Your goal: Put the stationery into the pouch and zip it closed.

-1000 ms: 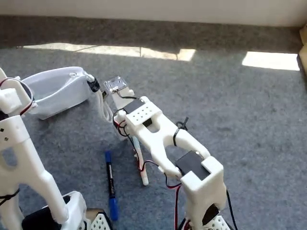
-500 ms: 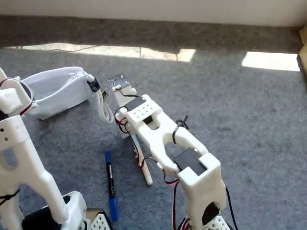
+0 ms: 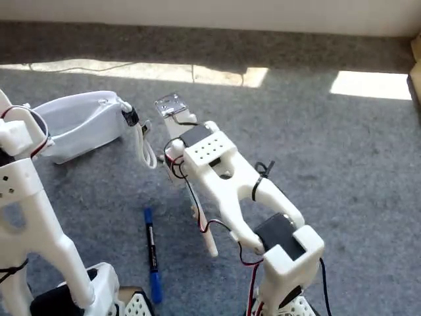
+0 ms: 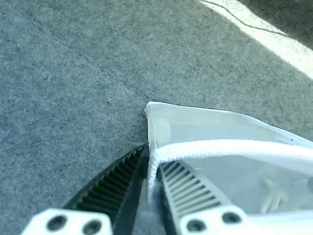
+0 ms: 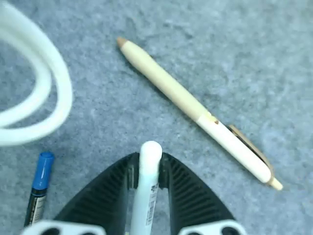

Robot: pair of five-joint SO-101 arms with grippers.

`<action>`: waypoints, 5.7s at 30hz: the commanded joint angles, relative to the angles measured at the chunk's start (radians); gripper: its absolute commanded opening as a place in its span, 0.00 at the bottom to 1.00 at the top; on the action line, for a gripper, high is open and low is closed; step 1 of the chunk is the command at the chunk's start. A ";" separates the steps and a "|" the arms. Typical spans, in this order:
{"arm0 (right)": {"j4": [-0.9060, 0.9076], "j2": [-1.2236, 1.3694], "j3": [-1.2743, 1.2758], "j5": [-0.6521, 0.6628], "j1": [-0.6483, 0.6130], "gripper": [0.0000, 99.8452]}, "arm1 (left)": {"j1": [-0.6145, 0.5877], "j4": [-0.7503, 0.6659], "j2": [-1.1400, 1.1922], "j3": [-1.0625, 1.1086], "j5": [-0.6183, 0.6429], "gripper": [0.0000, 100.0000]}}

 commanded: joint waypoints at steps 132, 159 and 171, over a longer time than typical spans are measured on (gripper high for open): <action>-0.475 -1.020 0.452 0.259 0.084 0.12 | 0.176 -0.018 -0.035 -0.071 0.051 0.01; -0.466 -0.375 0.309 0.313 0.030 0.12 | -0.070 -0.028 -0.209 0.045 0.048 0.01; -0.298 -0.027 -0.042 0.350 -0.044 0.12 | -0.070 -0.083 -0.211 0.125 0.048 0.01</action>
